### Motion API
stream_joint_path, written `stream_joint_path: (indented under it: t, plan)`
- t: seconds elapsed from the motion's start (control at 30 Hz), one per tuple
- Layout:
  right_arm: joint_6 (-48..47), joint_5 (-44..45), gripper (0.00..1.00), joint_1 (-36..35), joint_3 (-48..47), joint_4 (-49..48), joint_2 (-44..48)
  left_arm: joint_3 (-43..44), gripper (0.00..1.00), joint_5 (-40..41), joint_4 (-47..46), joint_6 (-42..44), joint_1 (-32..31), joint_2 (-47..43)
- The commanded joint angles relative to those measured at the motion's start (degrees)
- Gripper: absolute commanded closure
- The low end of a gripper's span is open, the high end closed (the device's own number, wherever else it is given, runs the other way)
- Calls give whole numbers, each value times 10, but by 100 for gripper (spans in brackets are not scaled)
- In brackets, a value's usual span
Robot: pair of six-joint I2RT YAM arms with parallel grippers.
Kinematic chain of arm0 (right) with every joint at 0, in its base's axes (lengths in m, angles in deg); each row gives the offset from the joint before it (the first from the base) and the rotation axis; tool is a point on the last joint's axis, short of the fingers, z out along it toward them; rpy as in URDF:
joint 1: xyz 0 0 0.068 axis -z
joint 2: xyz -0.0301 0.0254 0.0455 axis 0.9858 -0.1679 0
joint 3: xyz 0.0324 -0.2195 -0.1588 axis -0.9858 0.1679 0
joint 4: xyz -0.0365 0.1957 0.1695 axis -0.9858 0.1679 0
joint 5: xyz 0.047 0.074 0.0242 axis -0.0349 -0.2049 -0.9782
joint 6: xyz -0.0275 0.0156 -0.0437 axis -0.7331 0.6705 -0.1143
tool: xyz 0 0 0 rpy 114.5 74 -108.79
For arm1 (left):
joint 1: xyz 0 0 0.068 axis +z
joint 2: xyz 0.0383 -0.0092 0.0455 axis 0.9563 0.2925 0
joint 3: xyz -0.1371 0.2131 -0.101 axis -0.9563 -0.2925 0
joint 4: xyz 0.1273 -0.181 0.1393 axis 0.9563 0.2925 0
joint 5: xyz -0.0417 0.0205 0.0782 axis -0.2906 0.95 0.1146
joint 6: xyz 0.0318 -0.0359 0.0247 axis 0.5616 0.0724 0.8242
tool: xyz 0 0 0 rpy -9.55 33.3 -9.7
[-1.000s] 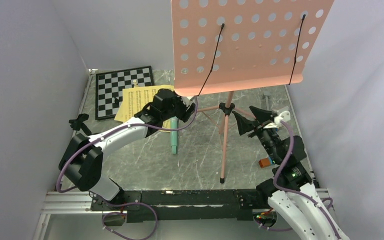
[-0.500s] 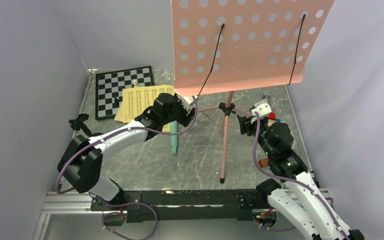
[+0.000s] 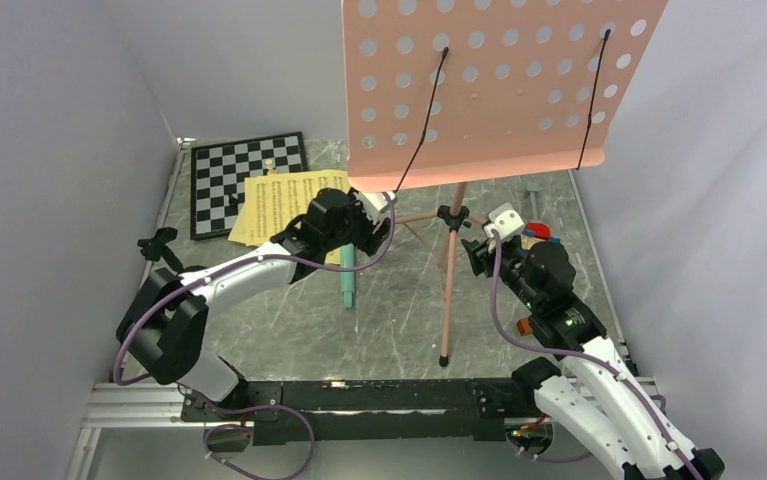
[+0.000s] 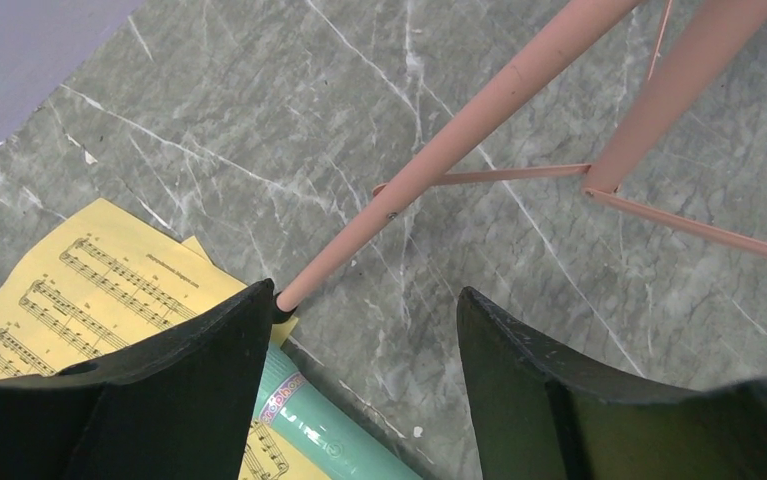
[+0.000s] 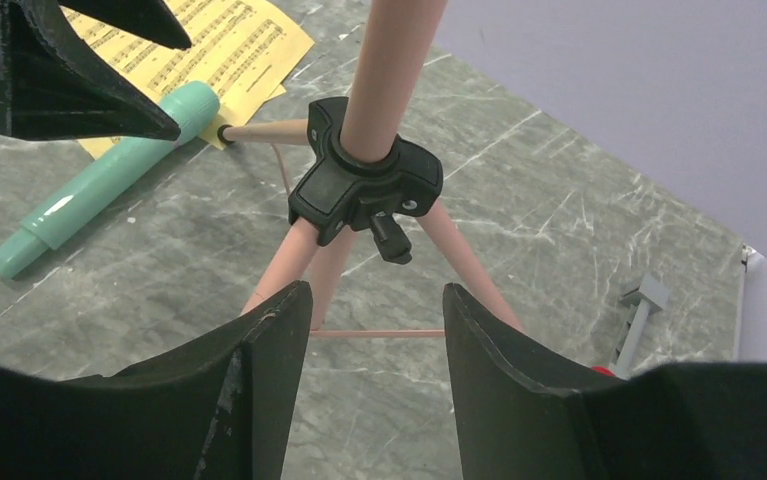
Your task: Set up the instrument practice props
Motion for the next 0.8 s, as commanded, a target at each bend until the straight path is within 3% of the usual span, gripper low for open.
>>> stream_joint_path:
  t: [0.0,0.77]
  plan:
    - [-12,-14,46,0,1,-41,-11,21,28,-7,-20,5,-3,10]
    - [-45,-17,53,26,-41,-88,-106,37,29,-5,-18,19,-4,45]
